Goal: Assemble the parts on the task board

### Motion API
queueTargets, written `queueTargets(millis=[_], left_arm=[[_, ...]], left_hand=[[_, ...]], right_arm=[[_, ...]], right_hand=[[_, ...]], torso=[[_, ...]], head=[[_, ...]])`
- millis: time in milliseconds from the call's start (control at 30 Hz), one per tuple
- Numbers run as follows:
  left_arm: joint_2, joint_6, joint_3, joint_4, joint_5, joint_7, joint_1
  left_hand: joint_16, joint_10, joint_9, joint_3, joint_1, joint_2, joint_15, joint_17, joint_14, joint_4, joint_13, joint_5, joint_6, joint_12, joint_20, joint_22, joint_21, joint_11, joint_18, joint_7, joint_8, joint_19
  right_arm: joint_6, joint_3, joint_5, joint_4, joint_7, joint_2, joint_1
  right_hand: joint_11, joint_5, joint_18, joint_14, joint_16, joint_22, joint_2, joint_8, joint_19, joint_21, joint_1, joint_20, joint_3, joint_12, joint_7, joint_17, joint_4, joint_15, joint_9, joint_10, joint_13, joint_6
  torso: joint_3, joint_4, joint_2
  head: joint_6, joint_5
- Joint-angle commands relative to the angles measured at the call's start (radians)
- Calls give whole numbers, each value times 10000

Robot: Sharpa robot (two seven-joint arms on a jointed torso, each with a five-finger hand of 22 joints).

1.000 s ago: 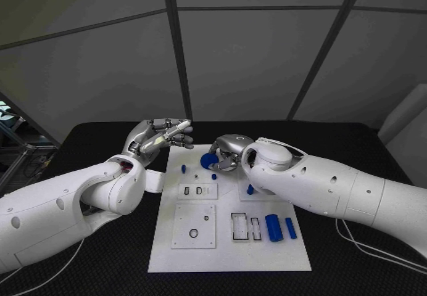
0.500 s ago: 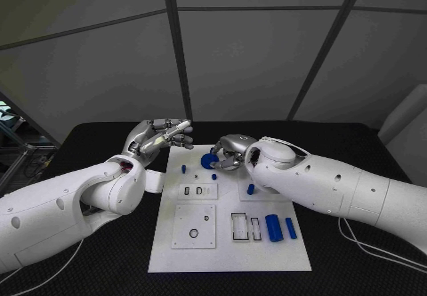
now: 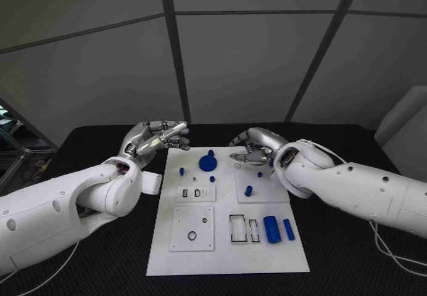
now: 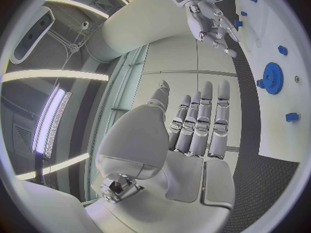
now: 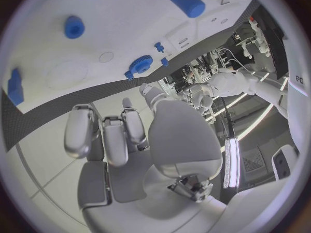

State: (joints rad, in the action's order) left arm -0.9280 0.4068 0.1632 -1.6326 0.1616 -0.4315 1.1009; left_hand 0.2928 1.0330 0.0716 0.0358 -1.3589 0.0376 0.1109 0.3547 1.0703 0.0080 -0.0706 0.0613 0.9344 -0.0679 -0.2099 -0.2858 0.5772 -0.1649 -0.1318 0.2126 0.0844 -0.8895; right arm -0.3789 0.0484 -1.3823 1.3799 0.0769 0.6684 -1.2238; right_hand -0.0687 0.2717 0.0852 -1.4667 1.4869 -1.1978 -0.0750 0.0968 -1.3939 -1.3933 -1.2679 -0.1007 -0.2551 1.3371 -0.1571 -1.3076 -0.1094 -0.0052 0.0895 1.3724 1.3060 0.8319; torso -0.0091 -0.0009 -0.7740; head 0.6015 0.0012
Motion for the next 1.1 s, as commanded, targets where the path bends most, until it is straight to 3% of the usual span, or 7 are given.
queueTargets(millis=[33, 100, 200, 400, 567, 800, 1100], left_arm=[[-5, -144, 9, 35, 51, -52, 19], [1, -186, 9, 53, 51, -52, 19], [22, -241, 8, 82, 51, -47, 19], [100, -321, 7, 130, 51, -31, 17], [160, -360, 7, 185, 51, -25, 12], [198, -381, 6, 249, 51, -18, 4], [219, -405, 6, 253, 51, -16, 2]], left_hand=[[-67, -61, 0, 81, 5, 117, -7, 17, -127, 10, 1, -8, -51, 9, -1, 14, -32, 2, -451, 14, -70, 149], [-171, -59, 7, 123, 2, 139, 31, 20, -270, -7, -6, -10, -41, -4, -51, 72, -148, -13, -450, 22, -76, 387], [-377, -48, 16, 178, -6, 177, 82, 0, -414, -37, -14, -9, -23, -17, -133, 200, -379, -31, -459, 31, -81, 727], [-520, -37, 20, 209, -23, 202, 107, -20, -462, -66, -19, -8, -8, -23, -186, 284, -511, -36, -477, 28, -81, 868], [-536, -37, 20, 210, -29, 206, 109, -22, -465, -72, -19, -7, -9, -23, -191, 293, -525, -37, -479, 27, -82, 881], [-547, -36, 20, 208, -37, 212, 110, -23, -465, -77, -20, -6, -8, -24, -195, 300, -534, -37, -481, 28, -83, 888], [-555, -35, 20, 206, -47, 218, 110, -24, -463, -84, -20, -5, -8, -24, -198, 305, -542, -37, -484, 28, -84, 894]], right_arm=[[-286, 8, 2237, 253, -1775, 586, -16], [-43, 11, 2585, 371, -2048, 1044, -16], [305, 12, 2863, 425, -2301, 1654, -16], [807, 10, 2737, -18, -2377, 2368, -11], [1056, 8, 2320, -441, -2313, 2377, -2], [1392, 7, 2087, -843, -2187, 2183, 34], [1588, 7, 1738, -1258, -2033, 1816, 186]], right_hand=[[15, -737, -70, -599, -139, 241, -95, 0, 178, 152, -136, 12, 112, -177, 38, -679, 115, -34, -24, -187, -155, 46], [34, -1029, -39, -571, -216, 414, -166, -2, 268, 260, -284, 35, 215, -284, 60, -570, 212, -54, -39, -278, -257, 72], [77, -1114, -14, -568, -258, 563, -261, 91, 343, 362, -563, 60, 323, -388, 108, -532, 397, -92, -19, -368, -352, 287], [129, -880, 1, -584, -287, 668, -364, 60, 377, 450, -999, 110, 496, -508, 157, -541, 688, -139, -68, -447, -455, 350], [109, -820, 4, -595, -278, 695, -380, -38, 382, 474, -1072, 116, 581, -551, 129, -575, 734, -130, -119, -478, -492, 197], [82, -778, 3, -608, -258, 703, -363, -95, 381, 484, -1115, 108, 630, -545, 96, -622, 752, -112, -146, -473, -483, 104], [55, -696, -9, -626, -232, 642, -274, -3, 337, 455, -1152, 88, 681, -471, 66, -680, 752, -88, -117, -408, -411, 278]], torso=[[31, -98, 46], [41, -129, 65], [59, -193, 90], [91, -228, 90], [101, -185, 78], [53, -198, 79], [49, -181, 85]], head=[[-25, -41], [-51, -158], [-63, -236], [-143, -370], [-108, -402], [-43, -430], [62, -423]])
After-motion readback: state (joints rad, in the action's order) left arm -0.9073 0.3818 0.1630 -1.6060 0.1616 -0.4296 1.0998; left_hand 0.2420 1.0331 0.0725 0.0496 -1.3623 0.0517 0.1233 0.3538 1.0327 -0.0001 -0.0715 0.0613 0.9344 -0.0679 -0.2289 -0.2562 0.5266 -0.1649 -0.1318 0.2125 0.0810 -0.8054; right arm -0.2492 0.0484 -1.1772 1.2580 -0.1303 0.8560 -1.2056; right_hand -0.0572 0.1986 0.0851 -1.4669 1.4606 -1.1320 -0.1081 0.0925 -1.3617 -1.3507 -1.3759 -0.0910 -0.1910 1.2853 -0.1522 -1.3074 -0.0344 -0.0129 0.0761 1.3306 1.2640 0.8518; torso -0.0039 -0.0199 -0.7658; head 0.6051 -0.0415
